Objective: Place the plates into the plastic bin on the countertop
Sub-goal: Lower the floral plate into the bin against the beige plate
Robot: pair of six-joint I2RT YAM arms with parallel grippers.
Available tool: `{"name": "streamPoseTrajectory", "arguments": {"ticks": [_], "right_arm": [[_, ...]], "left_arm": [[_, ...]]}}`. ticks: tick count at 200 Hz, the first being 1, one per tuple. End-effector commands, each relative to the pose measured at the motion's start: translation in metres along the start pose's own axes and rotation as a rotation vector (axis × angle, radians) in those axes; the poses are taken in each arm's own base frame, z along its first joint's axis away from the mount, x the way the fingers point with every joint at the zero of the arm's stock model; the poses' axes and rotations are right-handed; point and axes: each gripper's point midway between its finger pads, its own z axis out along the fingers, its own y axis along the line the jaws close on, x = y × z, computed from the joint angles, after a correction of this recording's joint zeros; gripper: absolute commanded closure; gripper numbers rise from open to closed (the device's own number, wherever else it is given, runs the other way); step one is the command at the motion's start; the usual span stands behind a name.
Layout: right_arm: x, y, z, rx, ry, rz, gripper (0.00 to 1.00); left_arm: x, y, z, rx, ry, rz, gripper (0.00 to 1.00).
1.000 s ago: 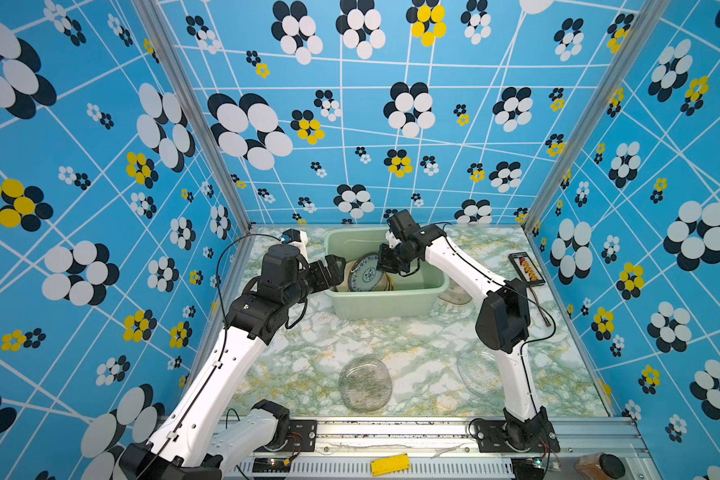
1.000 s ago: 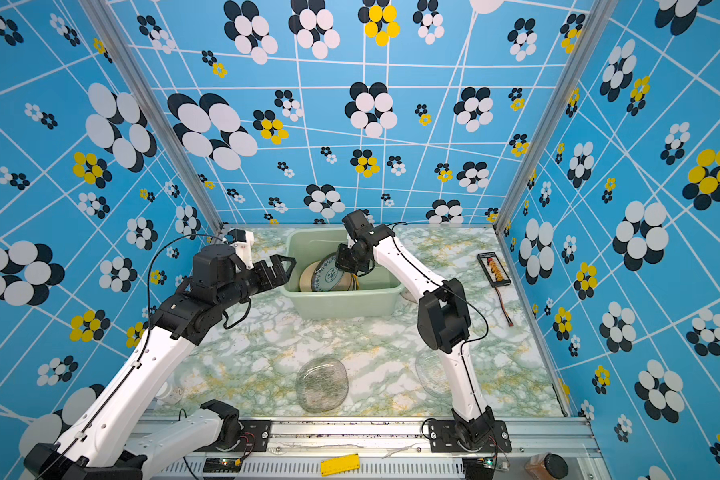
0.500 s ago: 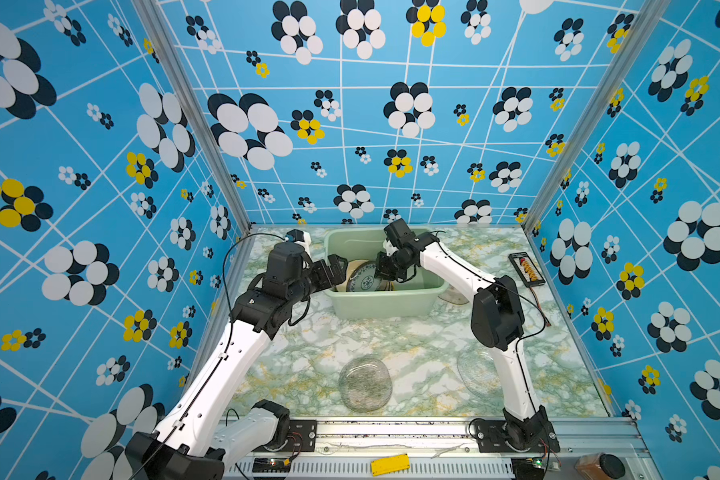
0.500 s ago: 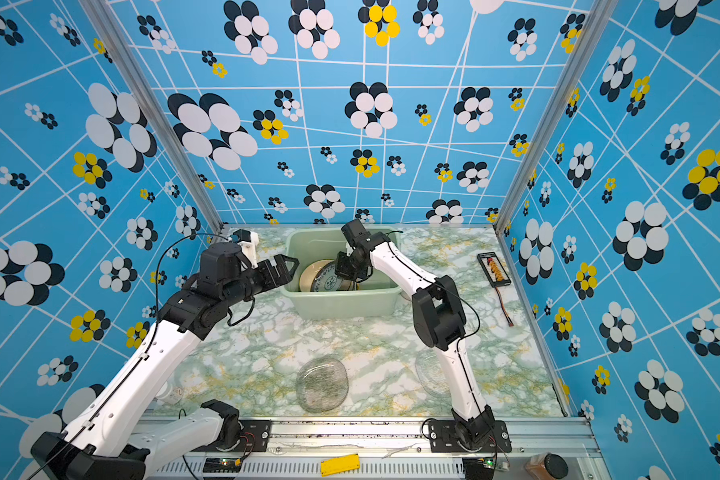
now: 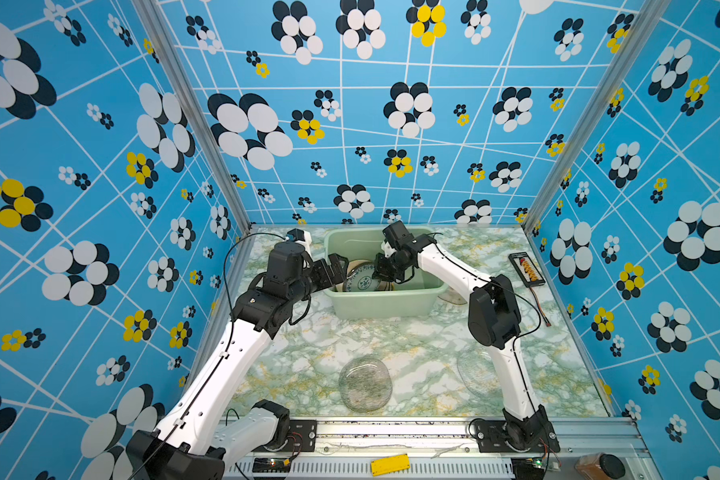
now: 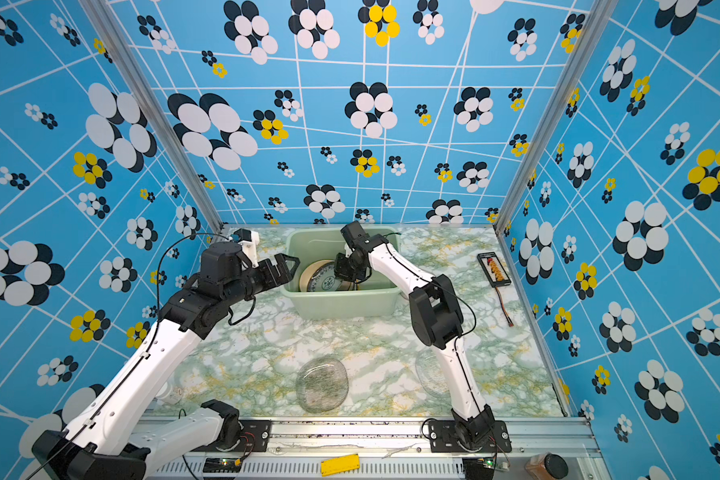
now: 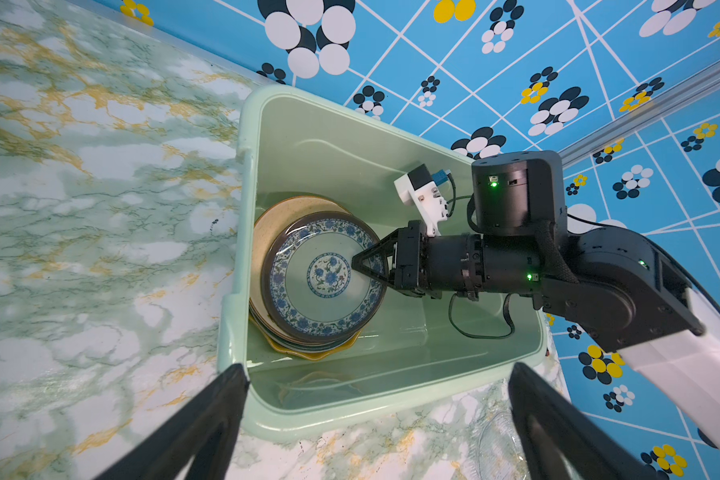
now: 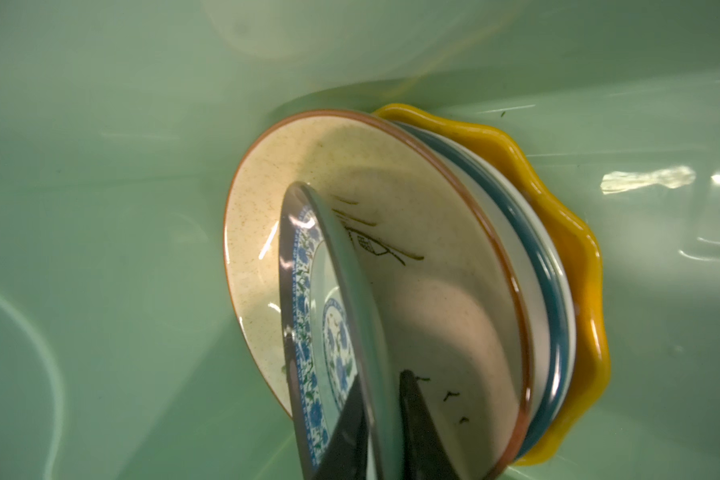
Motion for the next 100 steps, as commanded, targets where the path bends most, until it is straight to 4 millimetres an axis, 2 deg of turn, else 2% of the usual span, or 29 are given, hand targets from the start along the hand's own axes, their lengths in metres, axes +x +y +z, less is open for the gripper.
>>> {"name": "streamPoseTrajectory", "arguments": {"ticks": [1, 46, 73, 100], "right_arm": [[0.0135, -0.0234, 0.0177, 0.081, 0.052, 0.01, 0.82], [0.0158, -0.0281, 0.0199, 0.099, 0.062, 0.001, 0.75], [0.0169, -0.0289, 0.0204, 0.109, 0.066, -0.007, 0.63], [0.0168, -0.0286, 0.0197, 0.118, 0.068, -0.019, 0.57]], "left_arm": [[-0.0012, 0.0005, 0.0037, 0.004, 0.0, -0.006, 0.01], [-0.0004, 0.0013, 0.0039, 0.002, 0.003, -0.008, 0.01], [-0.0015, 0.0017, 0.0035, -0.003, -0.001, -0.009, 0.01], [-0.0048, 0.001, 0.0018, -0.008, -0.009, -0.002, 0.01]]}}
